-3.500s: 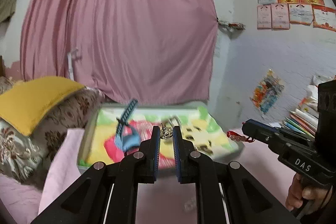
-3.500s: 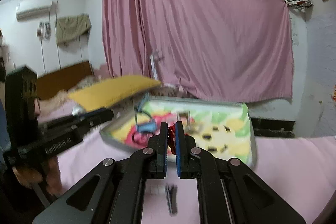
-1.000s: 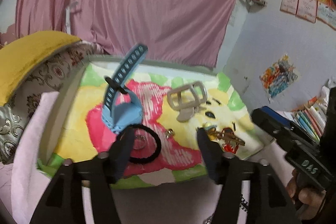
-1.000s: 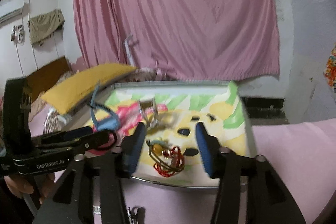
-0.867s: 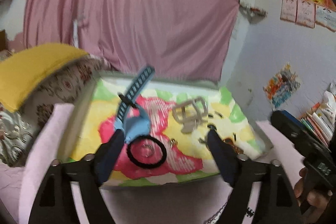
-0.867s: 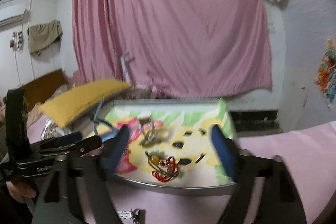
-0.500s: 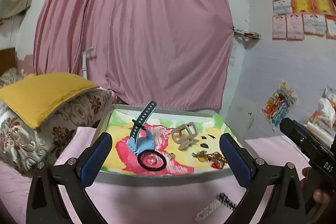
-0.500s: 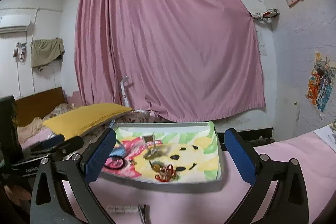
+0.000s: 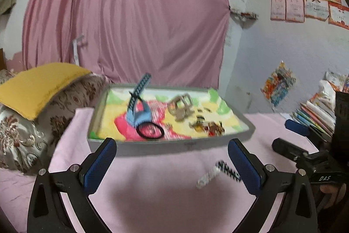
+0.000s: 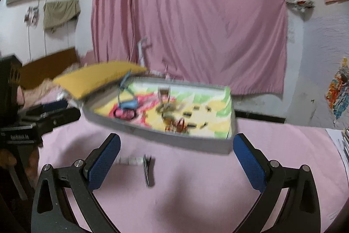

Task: Organize jewelry
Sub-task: 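Withdraw both tools and move toward the striped keychain and white strap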

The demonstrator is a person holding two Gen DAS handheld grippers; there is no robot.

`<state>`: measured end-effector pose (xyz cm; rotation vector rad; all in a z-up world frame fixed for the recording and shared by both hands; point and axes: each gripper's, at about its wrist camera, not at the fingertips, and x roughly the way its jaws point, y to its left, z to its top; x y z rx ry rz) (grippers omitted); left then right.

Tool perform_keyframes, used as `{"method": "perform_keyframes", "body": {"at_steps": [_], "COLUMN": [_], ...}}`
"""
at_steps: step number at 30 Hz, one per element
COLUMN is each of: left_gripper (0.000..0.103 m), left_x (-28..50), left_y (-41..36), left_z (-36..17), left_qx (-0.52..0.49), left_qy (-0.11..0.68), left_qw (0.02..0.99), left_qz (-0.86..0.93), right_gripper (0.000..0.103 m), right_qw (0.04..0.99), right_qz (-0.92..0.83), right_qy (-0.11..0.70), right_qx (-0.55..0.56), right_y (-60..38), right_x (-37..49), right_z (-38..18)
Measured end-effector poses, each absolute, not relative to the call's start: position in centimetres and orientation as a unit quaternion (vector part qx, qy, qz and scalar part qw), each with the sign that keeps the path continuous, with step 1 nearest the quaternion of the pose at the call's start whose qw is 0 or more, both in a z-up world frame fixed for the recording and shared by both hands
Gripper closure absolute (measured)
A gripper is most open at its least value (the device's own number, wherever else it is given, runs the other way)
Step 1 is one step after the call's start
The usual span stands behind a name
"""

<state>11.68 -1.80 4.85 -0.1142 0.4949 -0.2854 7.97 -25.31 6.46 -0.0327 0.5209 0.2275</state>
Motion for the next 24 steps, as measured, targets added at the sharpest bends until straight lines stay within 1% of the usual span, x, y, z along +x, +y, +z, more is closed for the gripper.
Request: {"method": "perform_keyframes", "body": {"at_steps": [4,8,13,15,16,17,19,20,21,22,23,24], "left_gripper": [0.001,0.001,0.012,0.018,0.023,0.027,0.033,0.037,0.039,0.041,0.043,0.043], "left_x": [12.7,13.4,13.9,14.1,14.2,14.4,14.6,14.7,14.8,14.9,14.9,15.1], "left_y": [-2.0,-2.2,-2.3,-2.6,-2.6,-2.7,-3.0,-3.2,-3.4,-3.6,-3.8,-4.0], "left_z": [3.4,2.0,1.1,0.9,0.8,0.7,0.4,0.4,0.2,0.2,0.1,0.0], "left_qx": [-0.059,-0.064,-0.064,-0.067,-0.07,-0.071,-0.067,-0.064,-0.06,-0.057,-0.054,-0.05], "left_qy": [0.299,0.335,0.358,0.365,0.371,0.375,0.383,0.385,0.388,0.39,0.394,0.398], "left_qw": [0.938,0.924,0.913,0.907,0.903,0.9,0.895,0.893,0.891,0.89,0.888,0.885], "left_qz": [-0.165,-0.176,-0.187,-0.197,-0.205,-0.211,-0.22,-0.223,-0.227,-0.23,-0.233,-0.237], "right_gripper": [0.002,0.002,0.003,0.01,0.016,0.02,0.021,0.025,0.03,0.037,0.04,0.041], "right_qw": [0.944,0.928,0.91,0.903,0.901,0.898,0.892,0.89,0.888,0.886,0.883,0.882], "right_qz": [0.126,0.131,0.152,0.16,0.163,0.166,0.171,0.174,0.176,0.178,0.181,0.182], "right_qy": [0.305,0.347,0.385,0.397,0.401,0.406,0.415,0.419,0.421,0.424,0.429,0.432], "right_qx": [-0.03,-0.037,-0.035,-0.039,-0.041,-0.044,-0.048,-0.049,-0.05,-0.053,-0.056,-0.057], "right_y": [-24.6,-24.2,-23.4,-23.0,-22.8,-22.6,-22.2,-22.1,-22.0,-21.8,-21.6,-21.6], "right_x": [8.6,9.4,10.5,10.8,10.9,11.0,11.2,11.3,11.3,11.3,11.4,11.5], "right_z": [4.9,3.6,2.6,2.1,2.0,1.8,1.5,1.4,1.4,1.3,1.1,1.1]}}
